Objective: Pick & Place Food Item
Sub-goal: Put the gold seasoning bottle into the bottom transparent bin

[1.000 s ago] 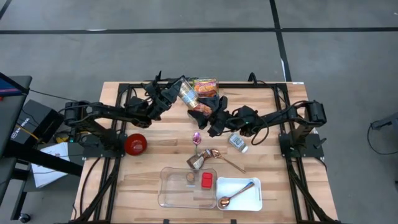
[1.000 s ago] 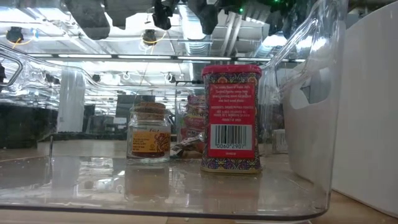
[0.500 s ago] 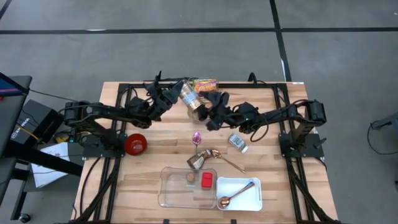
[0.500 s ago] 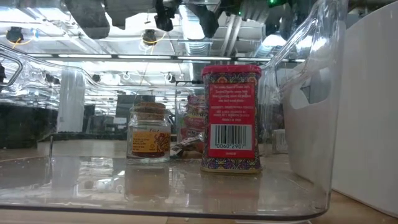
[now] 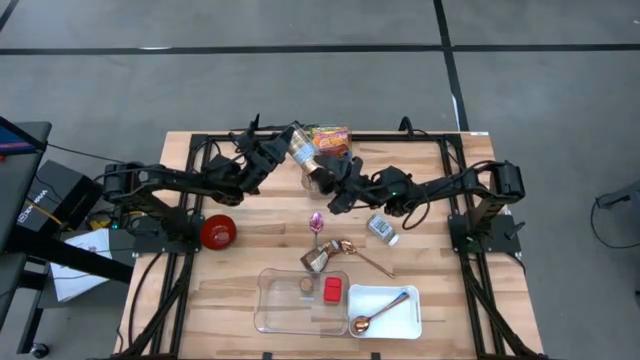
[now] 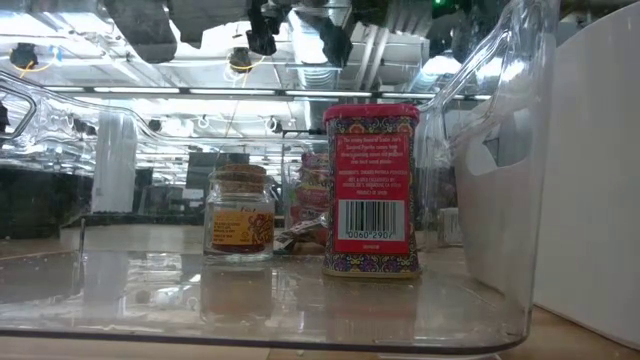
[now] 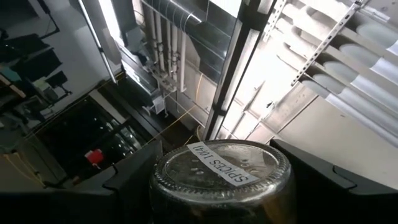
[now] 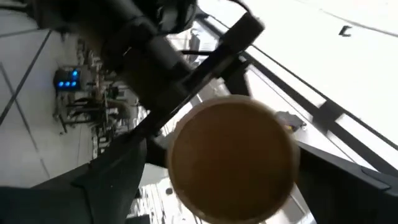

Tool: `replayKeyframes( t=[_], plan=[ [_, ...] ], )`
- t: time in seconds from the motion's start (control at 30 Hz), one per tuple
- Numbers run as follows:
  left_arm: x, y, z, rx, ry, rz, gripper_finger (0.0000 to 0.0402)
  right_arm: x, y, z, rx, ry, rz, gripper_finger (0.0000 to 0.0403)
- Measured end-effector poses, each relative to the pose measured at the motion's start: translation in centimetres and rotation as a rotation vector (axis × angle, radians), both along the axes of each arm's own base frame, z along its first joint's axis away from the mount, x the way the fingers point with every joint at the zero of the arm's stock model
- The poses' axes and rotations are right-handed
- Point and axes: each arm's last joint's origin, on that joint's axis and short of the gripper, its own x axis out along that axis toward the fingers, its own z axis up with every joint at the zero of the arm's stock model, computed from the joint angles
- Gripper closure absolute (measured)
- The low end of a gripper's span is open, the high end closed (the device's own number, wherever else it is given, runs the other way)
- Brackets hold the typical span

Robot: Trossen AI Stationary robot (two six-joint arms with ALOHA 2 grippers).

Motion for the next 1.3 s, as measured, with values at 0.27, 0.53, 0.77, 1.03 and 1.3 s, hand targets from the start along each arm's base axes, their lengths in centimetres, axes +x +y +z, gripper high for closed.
replayKeyframes(
  t=[0.27,0.53,0.77,1.03,1.3],
  plan=[
    [0.1,-0.1,-0.1,-0.016,0.004,-0.013,0.0129,0.0,0.2,0.0,-0.039,0.005,-0.016,0.0024],
    [0.1,-0.1,-0.1,-0.018,0.003,-0.016,0.0129,-0.1,0.3,0.1,-0.067,0.004,-0.056,0.0035],
    [0.1,-0.3,-0.1,-0.016,0.0,-0.026,0.013,-0.1,0.4,0.3,-0.084,-0.003,-0.072,0.0064],
    [0.2,-0.4,-0.1,-0.016,0.003,-0.03,0.013,-0.1,0.6,0.2,-0.092,0.008,-0.073,0.0091],
    [0.2,-0.4,-0.1,-0.016,0.004,-0.03,0.0128,-0.1,1.0,0.2,-0.092,0.013,-0.093,0.0125]
  ],
)
